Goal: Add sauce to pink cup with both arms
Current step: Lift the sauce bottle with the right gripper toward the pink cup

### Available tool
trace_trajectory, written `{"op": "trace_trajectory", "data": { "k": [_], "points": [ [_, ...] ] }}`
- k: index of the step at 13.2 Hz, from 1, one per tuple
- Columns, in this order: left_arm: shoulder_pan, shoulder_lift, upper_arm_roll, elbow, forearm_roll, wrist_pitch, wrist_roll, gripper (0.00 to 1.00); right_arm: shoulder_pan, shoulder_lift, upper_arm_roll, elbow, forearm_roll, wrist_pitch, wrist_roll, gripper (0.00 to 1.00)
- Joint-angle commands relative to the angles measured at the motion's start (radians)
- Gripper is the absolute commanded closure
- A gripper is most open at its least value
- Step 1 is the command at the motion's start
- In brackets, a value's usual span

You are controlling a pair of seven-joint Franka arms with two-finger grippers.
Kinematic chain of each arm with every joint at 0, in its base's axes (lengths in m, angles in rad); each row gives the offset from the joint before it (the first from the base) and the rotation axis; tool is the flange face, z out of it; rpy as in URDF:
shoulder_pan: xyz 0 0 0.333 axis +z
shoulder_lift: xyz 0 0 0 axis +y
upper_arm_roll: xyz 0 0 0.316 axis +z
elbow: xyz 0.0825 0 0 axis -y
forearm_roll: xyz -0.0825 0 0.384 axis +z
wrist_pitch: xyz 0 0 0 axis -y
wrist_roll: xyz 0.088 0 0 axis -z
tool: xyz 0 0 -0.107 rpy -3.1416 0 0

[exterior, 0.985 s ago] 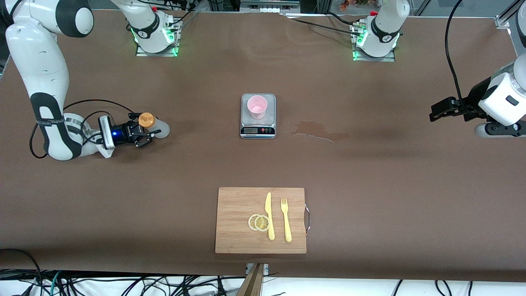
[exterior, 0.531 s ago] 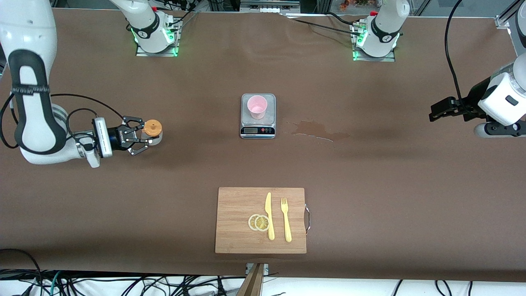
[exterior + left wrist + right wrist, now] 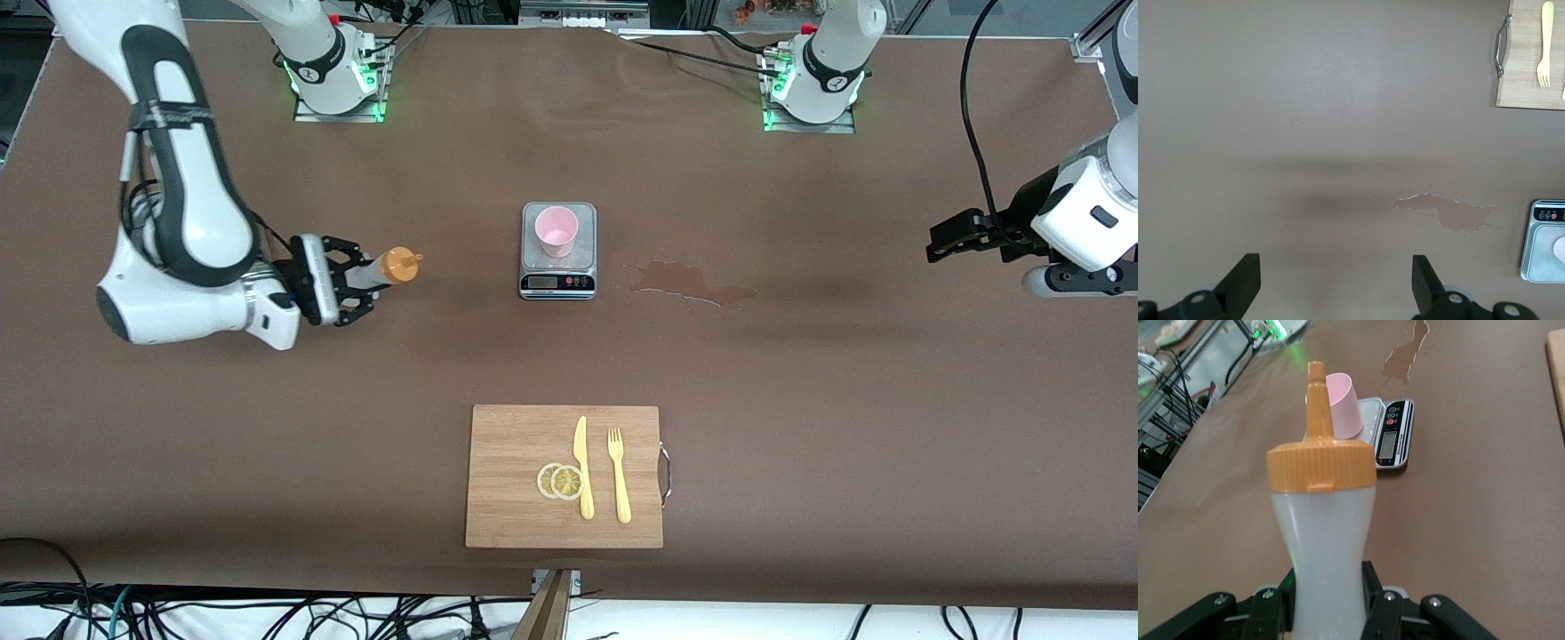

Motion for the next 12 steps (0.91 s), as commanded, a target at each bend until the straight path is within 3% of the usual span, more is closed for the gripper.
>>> {"op": "trace_trajectory", "data": {
  "k": [1, 12],
  "points": [
    [0.000, 0.013, -0.005, 0.033, -0.009, -0.024, -0.008, 0.00, 0.110, -0.069, -0.008, -0.031, -0.114, 0.067, 0.154, 0.74],
    [0.000, 0.015, -0.003, 0.033, -0.011, -0.024, -0.008, 0.00, 0.499, -0.090, -0.002, -0.028, -0.557, 0.156, 0.807, 0.73]
  ]
}}
